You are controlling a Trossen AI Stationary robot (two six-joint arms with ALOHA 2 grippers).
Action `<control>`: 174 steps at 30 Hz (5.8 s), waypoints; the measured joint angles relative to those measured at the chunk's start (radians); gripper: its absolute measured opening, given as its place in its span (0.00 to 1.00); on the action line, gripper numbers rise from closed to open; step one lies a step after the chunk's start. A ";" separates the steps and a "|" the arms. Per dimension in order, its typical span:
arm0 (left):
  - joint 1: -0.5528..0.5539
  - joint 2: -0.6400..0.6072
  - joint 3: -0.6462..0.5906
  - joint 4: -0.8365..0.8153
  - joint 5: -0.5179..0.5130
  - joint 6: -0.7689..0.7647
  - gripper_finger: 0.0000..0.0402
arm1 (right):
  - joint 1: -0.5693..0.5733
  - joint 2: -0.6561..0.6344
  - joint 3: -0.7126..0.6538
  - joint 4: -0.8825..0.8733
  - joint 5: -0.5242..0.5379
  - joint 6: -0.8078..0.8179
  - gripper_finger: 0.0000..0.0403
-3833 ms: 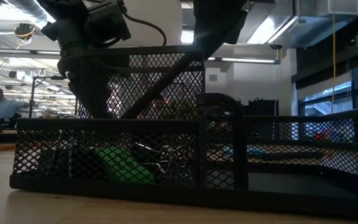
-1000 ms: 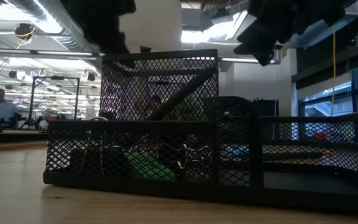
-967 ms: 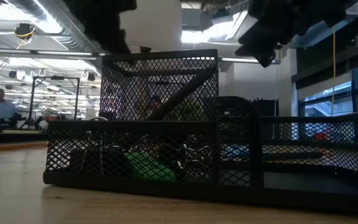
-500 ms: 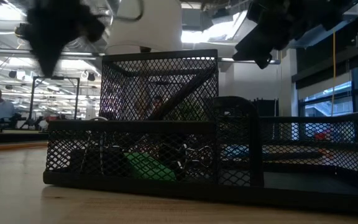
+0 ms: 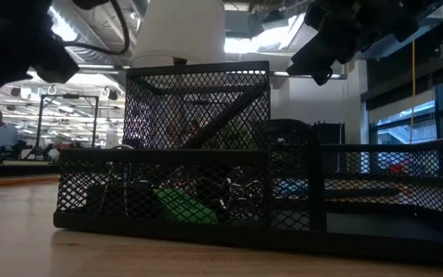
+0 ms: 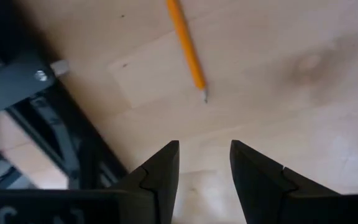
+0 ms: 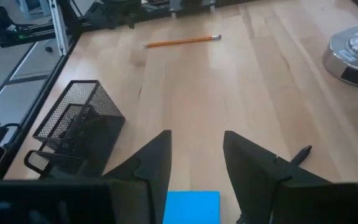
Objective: Pick and place office supplies into organizer
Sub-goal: Put the left orange pencil into the desk organizer
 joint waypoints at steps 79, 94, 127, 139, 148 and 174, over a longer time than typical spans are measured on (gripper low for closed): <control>0.040 -0.024 -0.231 0.489 -0.459 0.618 0.01 | 0.037 0.012 0.002 0.124 0.001 0.138 0.37; 0.114 -0.026 -0.230 0.732 -0.631 1.032 0.01 | 0.042 0.164 0.001 0.208 0.003 0.158 0.37; 0.207 -0.027 -0.228 0.904 -0.604 1.315 0.01 | 0.089 0.224 0.001 0.359 0.176 -0.016 0.37; 0.212 -0.027 -0.228 0.922 -0.606 1.315 0.01 | 0.094 0.224 0.001 0.389 0.135 0.031 0.37; 0.233 -0.027 -0.228 0.925 -0.605 1.315 0.01 | 0.100 0.224 0.001 0.408 0.133 0.053 0.37; 0.232 -0.027 -0.228 0.969 -0.588 1.333 0.01 | 0.100 0.280 0.002 0.449 0.132 0.054 0.12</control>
